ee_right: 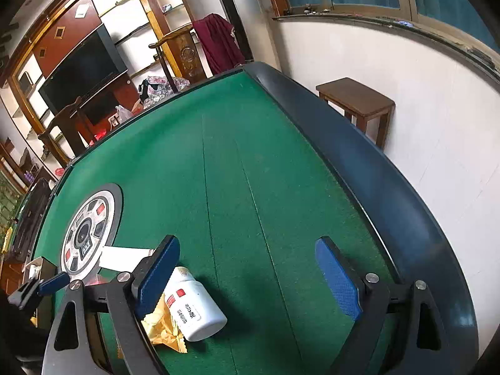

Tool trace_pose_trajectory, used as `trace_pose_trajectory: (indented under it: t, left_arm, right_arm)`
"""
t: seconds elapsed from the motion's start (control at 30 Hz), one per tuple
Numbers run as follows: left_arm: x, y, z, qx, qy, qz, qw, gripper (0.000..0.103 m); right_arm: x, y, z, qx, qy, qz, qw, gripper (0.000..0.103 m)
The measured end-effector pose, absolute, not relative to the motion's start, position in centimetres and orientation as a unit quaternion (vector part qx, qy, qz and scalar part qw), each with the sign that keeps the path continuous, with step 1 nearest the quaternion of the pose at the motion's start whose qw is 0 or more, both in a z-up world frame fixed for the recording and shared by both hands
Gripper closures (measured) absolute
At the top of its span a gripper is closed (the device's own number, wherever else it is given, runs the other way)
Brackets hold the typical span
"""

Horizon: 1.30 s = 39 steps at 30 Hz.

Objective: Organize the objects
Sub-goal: 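Grasp the clear tube with red contents with the left tool, then grasp the red-labelled white pill bottle with the right tool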

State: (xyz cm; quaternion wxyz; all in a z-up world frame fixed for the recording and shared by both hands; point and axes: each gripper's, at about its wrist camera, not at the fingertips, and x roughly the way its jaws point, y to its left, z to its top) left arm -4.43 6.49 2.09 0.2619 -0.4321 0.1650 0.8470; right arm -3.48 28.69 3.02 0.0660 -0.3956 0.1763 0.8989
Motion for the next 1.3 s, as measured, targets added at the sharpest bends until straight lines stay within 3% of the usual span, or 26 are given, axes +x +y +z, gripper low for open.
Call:
trace_pose_trajectory:
  t: [0.23, 0.3, 0.43, 0.53, 0.8, 1.0, 1.07, 1.1, 1.17, 1.23, 1.3]
  left_arm:
    - [-4.8, 8.1, 0.6, -0.441, 0.177, 0.838, 0.268, 0.024]
    - [-4.7, 8.1, 0.7, -0.442, 0.169, 0.837, 0.276, 0.034]
    - [-4.4, 7.8, 1.0, -0.445, 0.157, 0.836, 0.279, 0.076]
    - [-4.0, 7.5, 1.0, -0.446, 0.152, 0.838, 0.277, 0.089]
    - [-1.8, 6.2, 1.3, -0.461, 0.129, 0.835, 0.272, 0.089]
    - [0.1, 5.2, 1.1, -0.465, 0.121, 0.835, 0.269, 0.088]
    - [0.3, 5.4, 1.1, -0.461, 0.119, 0.836, 0.274, 0.075]
    - [0.3, 5.6, 1.1, -0.460, 0.116, 0.835, 0.280, 0.069]
    - [0.8, 6.3, 0.9, -0.453, 0.120, 0.834, 0.290, 0.046]
    - [1.5, 7.3, 0.5, -0.440, 0.147, 0.837, 0.291, 0.034]
    - [2.0, 7.8, 0.3, -0.427, 0.153, 0.842, 0.292, 0.030]
  right_arm:
    - [-3.6, 28.9, 2.9, -0.399, 0.179, 0.897, 0.071, 0.011]
    - [-3.7, 28.9, 2.9, -0.400, 0.179, 0.896, 0.073, 0.011]
    - [-3.8, 28.8, 2.7, -0.404, 0.178, 0.895, 0.072, 0.011]
    - [-4.0, 28.8, 2.5, -0.409, 0.175, 0.893, 0.071, 0.011]
    - [-4.2, 28.0, 2.3, -0.416, 0.176, 0.892, 0.036, 0.011]
    - [-4.4, 25.2, 2.1, -0.430, 0.115, 0.895, 0.014, 0.011]
    - [-4.4, 24.3, 1.8, -0.438, 0.085, 0.895, 0.023, 0.014]
    - [-4.5, 23.8, 1.5, -0.444, 0.067, 0.893, 0.028, 0.021]
    - [-4.6, 23.5, 1.0, -0.455, 0.059, 0.888, 0.021, 0.034]
    - [-4.4, 23.5, 1.0, -0.453, 0.056, 0.890, 0.016, 0.042]
    - [-4.4, 23.6, 0.9, -0.453, 0.060, 0.889, 0.010, 0.052]
